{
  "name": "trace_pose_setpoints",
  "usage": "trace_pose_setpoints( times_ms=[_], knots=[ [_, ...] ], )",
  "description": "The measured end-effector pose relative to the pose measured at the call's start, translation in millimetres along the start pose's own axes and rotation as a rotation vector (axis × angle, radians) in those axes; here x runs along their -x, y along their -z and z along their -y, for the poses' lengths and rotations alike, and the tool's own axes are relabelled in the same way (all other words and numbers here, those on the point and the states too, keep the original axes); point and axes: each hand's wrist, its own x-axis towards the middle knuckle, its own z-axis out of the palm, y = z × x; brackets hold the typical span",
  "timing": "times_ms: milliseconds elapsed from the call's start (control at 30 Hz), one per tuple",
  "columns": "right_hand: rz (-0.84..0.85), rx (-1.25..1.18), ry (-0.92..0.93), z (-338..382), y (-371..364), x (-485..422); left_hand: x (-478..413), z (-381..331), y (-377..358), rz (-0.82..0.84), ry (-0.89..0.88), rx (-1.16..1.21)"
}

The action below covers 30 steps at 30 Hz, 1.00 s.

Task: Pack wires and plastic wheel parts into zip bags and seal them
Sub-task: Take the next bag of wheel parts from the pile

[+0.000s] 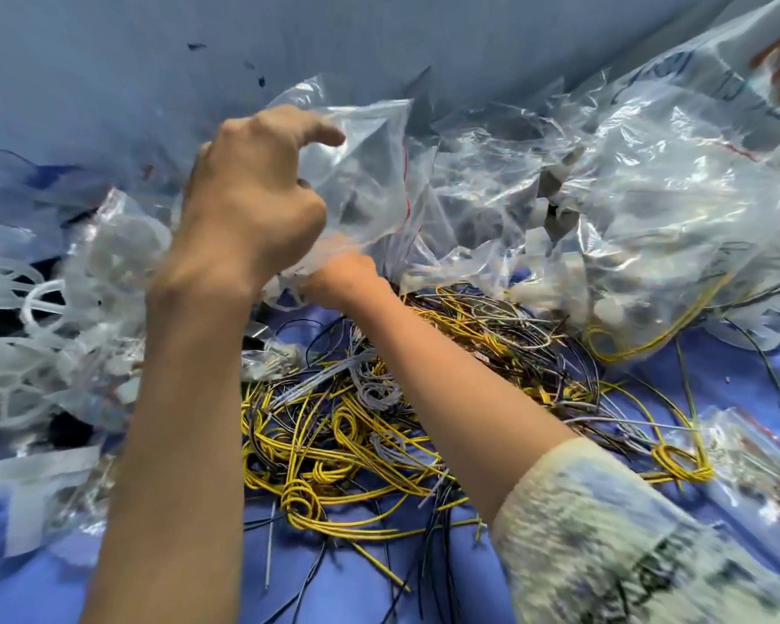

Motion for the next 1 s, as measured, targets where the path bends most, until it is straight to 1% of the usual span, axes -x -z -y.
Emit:
trace_pose_setpoints(
  times_ms=[100, 333, 467, 567, 667, 733, 900, 1000],
  knots=[
    [-0.075, 0.054, -0.01, 1.9, -3.4, -4.9, -1.7, 0.4, 1.6, -0.026, 0.015, 0.039],
    [-0.284, 0.132, 0.034, 6.5, 5.0, 7.1, -2.0, 5.4, 7.0, -0.048, 0.027, 0.04],
    [-0.443, 0.222, 0.09, 1.6, 33.3, 29.2, -2.0, 8.8, 11.1, -0.043, 0.057, 0.031],
    [-0.556, 0.277, 0.093, -15.5, 65.7, 60.6, -2.7, 7.8, 10.9, -0.034, 0.068, 0.032],
    [-0.652, 0.218, 0.12, -40.9, 97.8, 94.0, -4.3, 4.7, 7.6, -0.01, 0.058, 0.02],
    [-0.684, 0.125, 0.147, -58.6, 113.3, 109.9, -4.2, 1.3, 5.0, 0.011, 0.041, 0.02],
    [-0.639, -0.079, 0.149, -91.2, 122.7, 138.0, -1.7, -5.5, -3.5, 0.052, 0.003, 0.004],
    [-0.573, -0.204, 0.161, -96.9, 123.2, 142.9, -3.1, -5.1, -13.4, 0.137, -0.033, -0.036]
  ],
)
